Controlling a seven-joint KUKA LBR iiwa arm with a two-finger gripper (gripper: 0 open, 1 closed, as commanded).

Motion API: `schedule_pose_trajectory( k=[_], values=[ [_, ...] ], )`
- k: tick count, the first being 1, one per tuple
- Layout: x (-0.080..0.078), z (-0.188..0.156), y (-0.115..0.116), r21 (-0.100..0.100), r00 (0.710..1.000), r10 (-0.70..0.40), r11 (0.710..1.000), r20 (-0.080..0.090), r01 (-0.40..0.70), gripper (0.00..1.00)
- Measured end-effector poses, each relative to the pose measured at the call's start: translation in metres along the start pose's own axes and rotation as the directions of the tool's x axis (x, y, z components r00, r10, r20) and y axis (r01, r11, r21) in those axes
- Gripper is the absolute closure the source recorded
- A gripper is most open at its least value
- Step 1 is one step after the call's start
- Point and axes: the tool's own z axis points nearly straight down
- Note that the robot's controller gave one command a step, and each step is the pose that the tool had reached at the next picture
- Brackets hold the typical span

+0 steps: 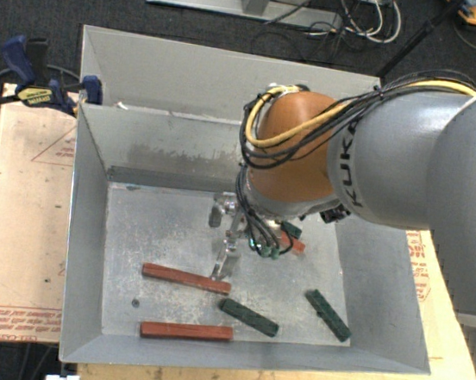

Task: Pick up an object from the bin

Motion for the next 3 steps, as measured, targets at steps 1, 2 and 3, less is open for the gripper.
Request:
schedule_pose_trajectory(
  k=[1,2,3],
  values=[
    [0.078,0.059,0.004,0.001,0.987,-0.159,0.987,0.006,0.159,0.00],
    [0.077,0.056,0.004,0.000,0.988,-0.157,0.988,0.008,0.157,1.00],
    [0.070,-0.116,0.024,0.000,0.990,-0.141,0.990,0.018,0.141,1.00]
  ],
)
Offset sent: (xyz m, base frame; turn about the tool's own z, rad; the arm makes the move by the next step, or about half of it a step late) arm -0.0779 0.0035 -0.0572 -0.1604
